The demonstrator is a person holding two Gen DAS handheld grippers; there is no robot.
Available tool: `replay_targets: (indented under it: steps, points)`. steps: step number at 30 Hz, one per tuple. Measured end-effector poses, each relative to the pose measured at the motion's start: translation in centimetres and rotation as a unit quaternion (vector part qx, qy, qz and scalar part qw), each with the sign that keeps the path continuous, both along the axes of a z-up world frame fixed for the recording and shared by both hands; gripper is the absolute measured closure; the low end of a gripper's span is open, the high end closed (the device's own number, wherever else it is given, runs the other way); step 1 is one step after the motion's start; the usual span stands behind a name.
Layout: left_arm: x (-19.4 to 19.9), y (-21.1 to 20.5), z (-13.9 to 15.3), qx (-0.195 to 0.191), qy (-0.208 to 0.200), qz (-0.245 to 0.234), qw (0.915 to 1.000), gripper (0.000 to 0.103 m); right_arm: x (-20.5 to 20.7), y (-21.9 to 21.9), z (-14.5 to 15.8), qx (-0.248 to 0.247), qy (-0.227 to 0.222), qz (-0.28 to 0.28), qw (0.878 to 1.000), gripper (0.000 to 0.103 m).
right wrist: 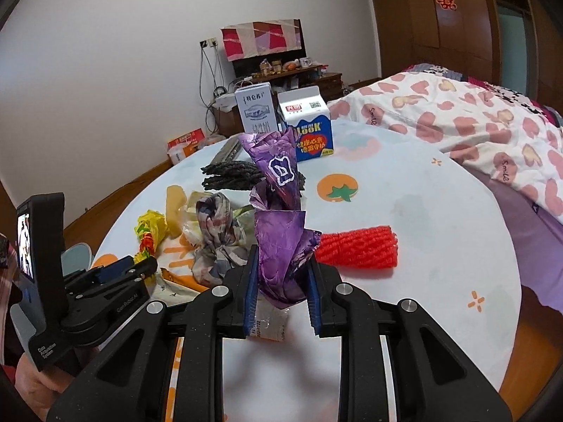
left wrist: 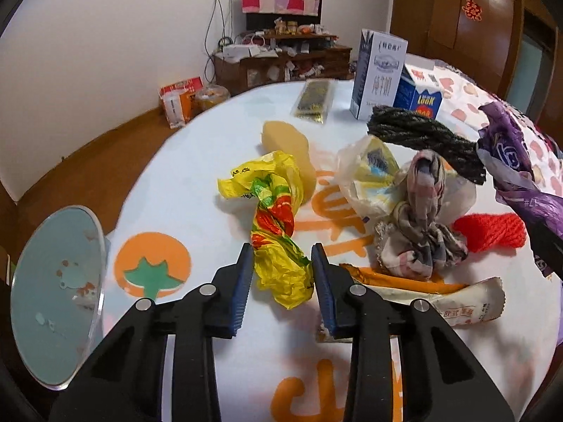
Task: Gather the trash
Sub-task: 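Grasp the purple wrapper with the right tool while the left tool grasps a yellow wrapper, then carry the yellow wrapper over the bin with the left tool while the right tool carries the purple wrapper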
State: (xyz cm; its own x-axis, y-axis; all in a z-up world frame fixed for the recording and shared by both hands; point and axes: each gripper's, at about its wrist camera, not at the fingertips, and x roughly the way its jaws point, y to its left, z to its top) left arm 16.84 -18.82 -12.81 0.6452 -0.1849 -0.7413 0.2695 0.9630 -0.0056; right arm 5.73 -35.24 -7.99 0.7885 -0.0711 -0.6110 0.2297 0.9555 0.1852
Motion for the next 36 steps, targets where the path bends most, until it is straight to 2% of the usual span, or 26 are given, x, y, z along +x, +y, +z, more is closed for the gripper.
replay_targets:
  steps: [9, 12, 21, 36]
  points:
    - [-2.5, 2.7, 3.8, 0.0, -0.05, 0.004, 0.9987, 0.069, -1.4, 2.2, 2.1, -0.013, -0.025, 0.012, 1.0, 0.079]
    - [-3.7, 3.8, 4.5, 0.012, -0.059, 0.005, 0.9982, 0.069, -1.4, 3.7, 2.2, -0.013, -0.024, 0.026, 0.999, 0.079]
    - [-5.1, 8.3, 4.9, 0.023, -0.055, 0.033, 0.9977, 0.069, -1.1, 8.4, 1.5, -0.011, -0.004, 0.069, 0.998, 0.079]
    - [-5.9, 13.8, 4.9, 0.014, -0.052, 0.065, 0.9964, 0.069, -0.4, 14.1, 1.1, -0.032, 0.012, 0.124, 0.992, 0.079]
